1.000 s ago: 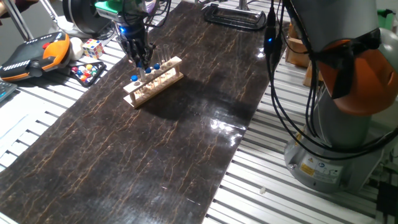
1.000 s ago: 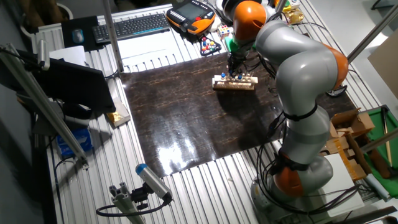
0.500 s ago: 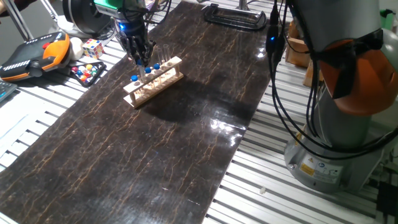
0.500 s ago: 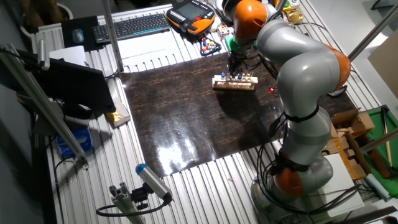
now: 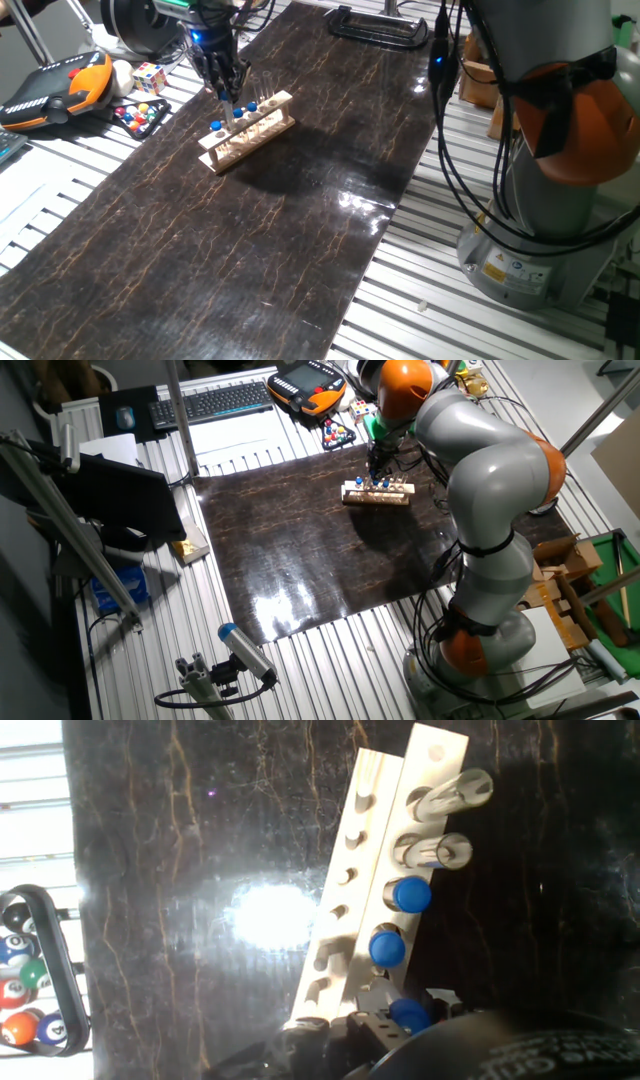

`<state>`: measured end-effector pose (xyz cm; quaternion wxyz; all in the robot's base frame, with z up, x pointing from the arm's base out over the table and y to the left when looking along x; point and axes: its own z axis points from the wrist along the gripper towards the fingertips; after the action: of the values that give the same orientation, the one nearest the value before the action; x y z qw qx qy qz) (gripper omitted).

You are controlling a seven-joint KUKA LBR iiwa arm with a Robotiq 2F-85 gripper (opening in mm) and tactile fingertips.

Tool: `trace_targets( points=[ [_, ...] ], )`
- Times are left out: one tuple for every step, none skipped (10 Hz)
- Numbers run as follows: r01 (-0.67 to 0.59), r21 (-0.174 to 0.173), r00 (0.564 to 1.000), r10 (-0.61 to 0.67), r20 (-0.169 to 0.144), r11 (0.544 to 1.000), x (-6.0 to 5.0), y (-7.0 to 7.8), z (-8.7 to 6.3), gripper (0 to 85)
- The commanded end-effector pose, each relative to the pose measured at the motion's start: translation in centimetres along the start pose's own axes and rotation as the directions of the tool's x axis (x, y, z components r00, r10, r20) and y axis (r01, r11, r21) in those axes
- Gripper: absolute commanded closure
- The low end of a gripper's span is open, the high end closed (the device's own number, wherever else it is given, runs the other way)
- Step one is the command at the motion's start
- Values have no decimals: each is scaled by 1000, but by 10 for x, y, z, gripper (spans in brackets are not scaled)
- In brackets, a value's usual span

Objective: Shake the test tube

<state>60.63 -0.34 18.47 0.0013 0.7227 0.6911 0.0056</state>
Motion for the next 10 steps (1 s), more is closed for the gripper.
trace_targets(
  points=[
    [1, -6, 1000, -1, 0, 1000, 0, 0, 0, 843],
    [11, -11, 1000, -11, 4, 1000, 0, 0, 0, 843],
    [30, -14, 1000, -30, 3, 999, 0, 0, 0, 843],
    [37, -15, 999, -37, -6, 999, 0, 0, 0, 843],
    [40, -12, 999, -40, -8, 999, 0, 0, 0, 843],
    [50, -10, 999, -50, -5, 999, 0, 0, 0, 843],
    [61, -4, 998, -61, 8, 998, 0, 0, 0, 843],
    [64, -1, 998, -64, 9, 998, 0, 0, 0, 843],
    [64, -1, 998, -64, 4, 998, 0, 0, 0, 843],
    [79, -9, 997, -79, 2, 997, 0, 0, 0, 843]
  ],
)
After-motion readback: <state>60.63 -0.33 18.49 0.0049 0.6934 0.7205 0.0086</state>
